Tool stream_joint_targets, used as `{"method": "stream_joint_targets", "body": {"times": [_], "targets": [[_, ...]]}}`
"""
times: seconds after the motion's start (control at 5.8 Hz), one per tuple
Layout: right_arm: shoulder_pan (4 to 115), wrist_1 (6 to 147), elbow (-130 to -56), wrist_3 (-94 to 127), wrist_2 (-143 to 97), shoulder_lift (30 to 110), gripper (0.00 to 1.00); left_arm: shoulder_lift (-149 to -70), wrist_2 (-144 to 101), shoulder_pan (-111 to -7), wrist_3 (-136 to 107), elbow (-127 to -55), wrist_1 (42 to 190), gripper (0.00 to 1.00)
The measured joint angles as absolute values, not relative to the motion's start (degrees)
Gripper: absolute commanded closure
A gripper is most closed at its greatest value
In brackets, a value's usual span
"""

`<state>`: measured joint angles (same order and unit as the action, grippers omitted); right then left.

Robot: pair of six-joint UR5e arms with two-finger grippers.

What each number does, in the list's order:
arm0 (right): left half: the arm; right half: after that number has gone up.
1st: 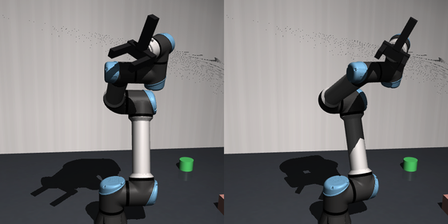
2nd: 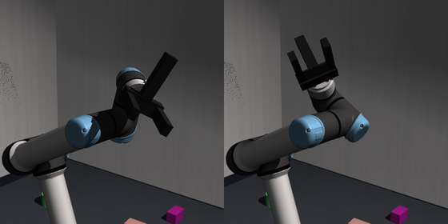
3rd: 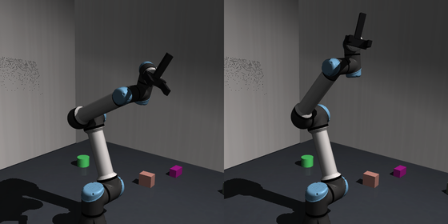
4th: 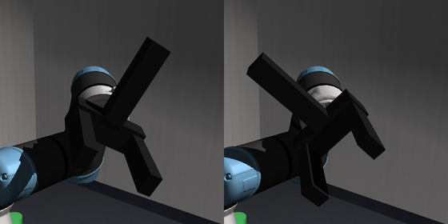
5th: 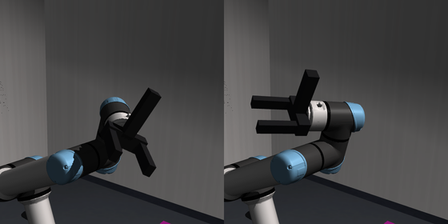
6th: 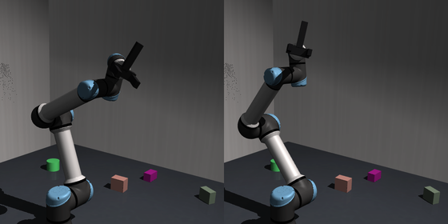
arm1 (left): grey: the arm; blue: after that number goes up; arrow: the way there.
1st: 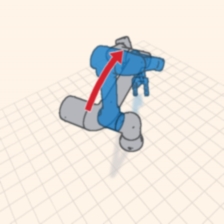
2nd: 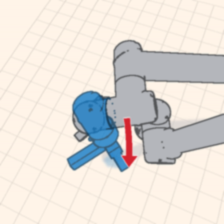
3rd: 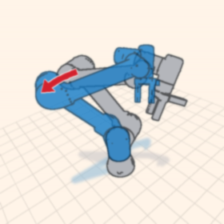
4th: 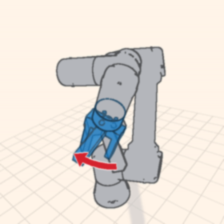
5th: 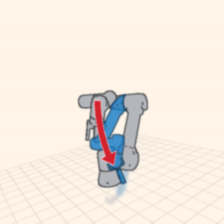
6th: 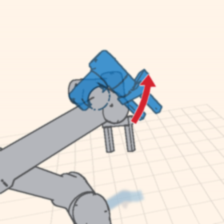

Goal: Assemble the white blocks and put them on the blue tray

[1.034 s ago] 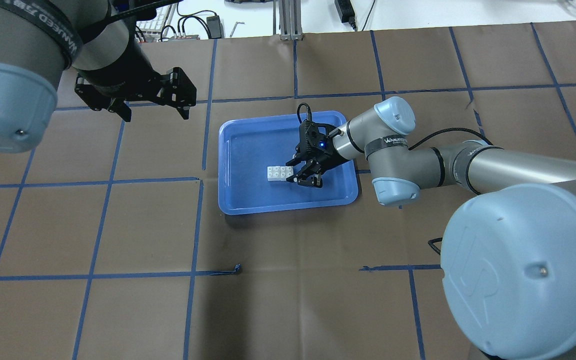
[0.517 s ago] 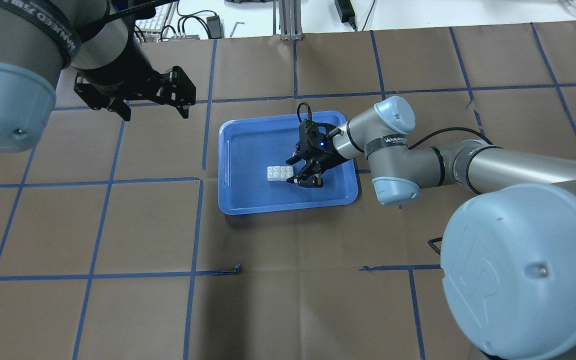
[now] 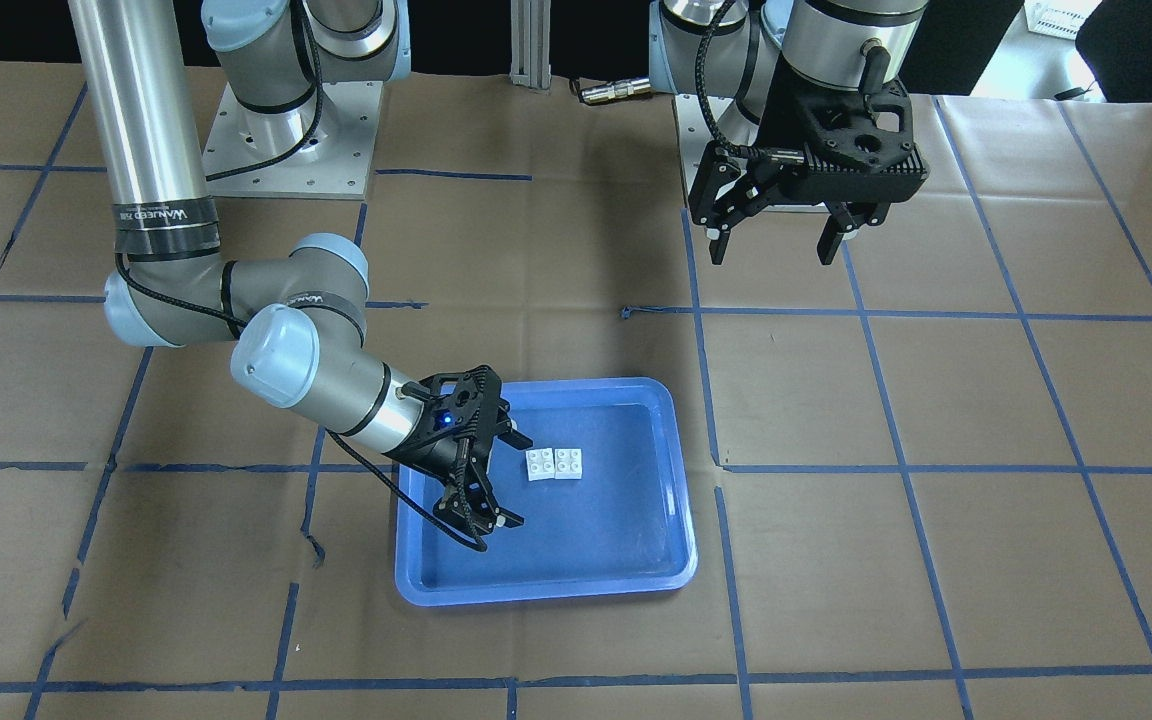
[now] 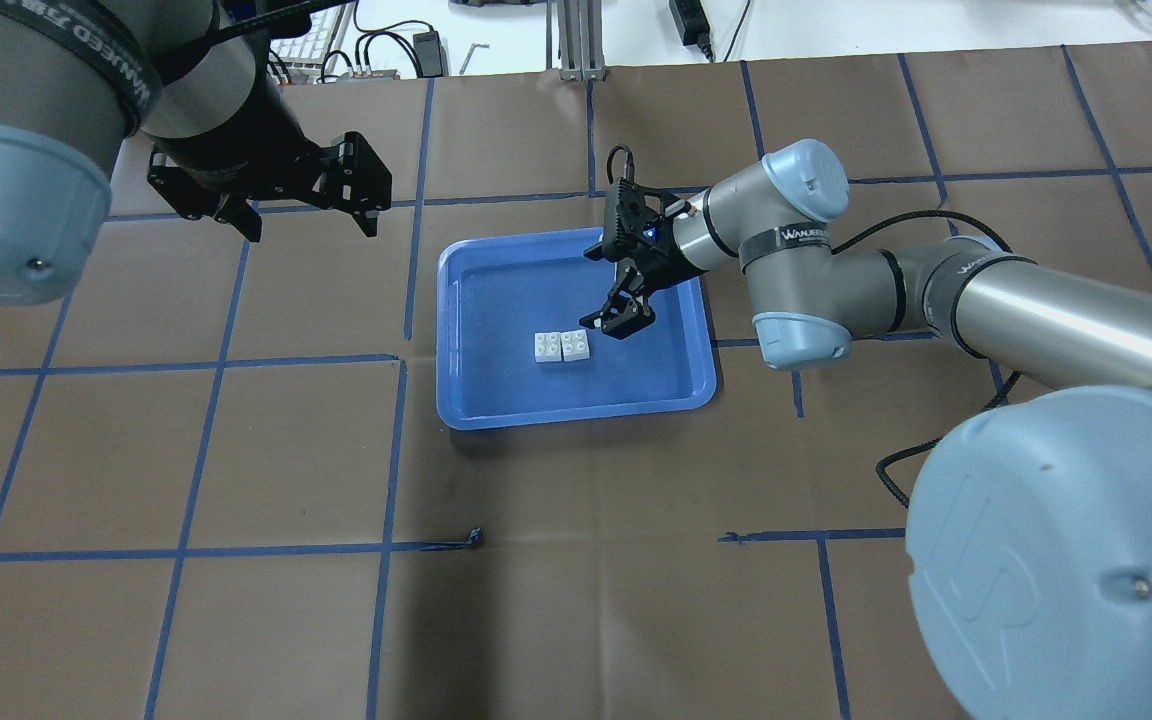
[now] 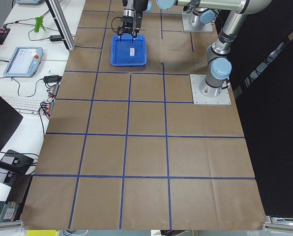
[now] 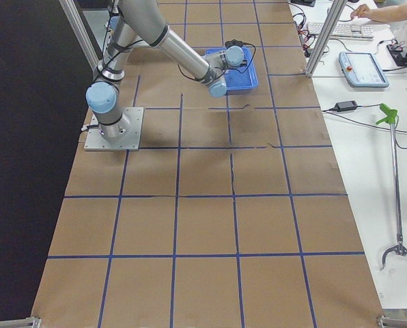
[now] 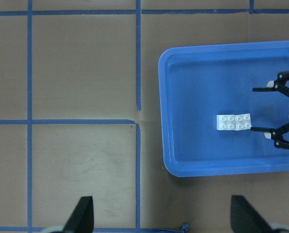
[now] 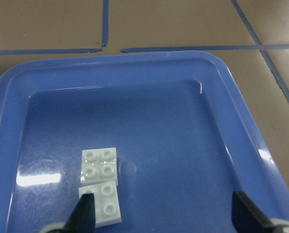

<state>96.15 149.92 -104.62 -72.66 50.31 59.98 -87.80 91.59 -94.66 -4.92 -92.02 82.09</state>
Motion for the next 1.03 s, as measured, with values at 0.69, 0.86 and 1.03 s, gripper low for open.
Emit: {"method": "stream_joint_targets", "body": {"times": [0.69,0.86,1.03], "targets": [[95.9,123.3,-98.1,-53.5,71.3,72.3,0.00,-87.8,91.6,-94.7,-4.9,-92.0,82.1,0.01],[95.8,116.4,-96.3,-45.7,77.5,75.3,0.00,-87.8,91.6,-94.7,-4.9,-92.0,82.1,0.01],[95.5,111.0,-95.5,-38.8,82.1,78.4,0.00,-87.8,91.6,-94.7,-4.9,-92.0,82.1,0.01]]}}
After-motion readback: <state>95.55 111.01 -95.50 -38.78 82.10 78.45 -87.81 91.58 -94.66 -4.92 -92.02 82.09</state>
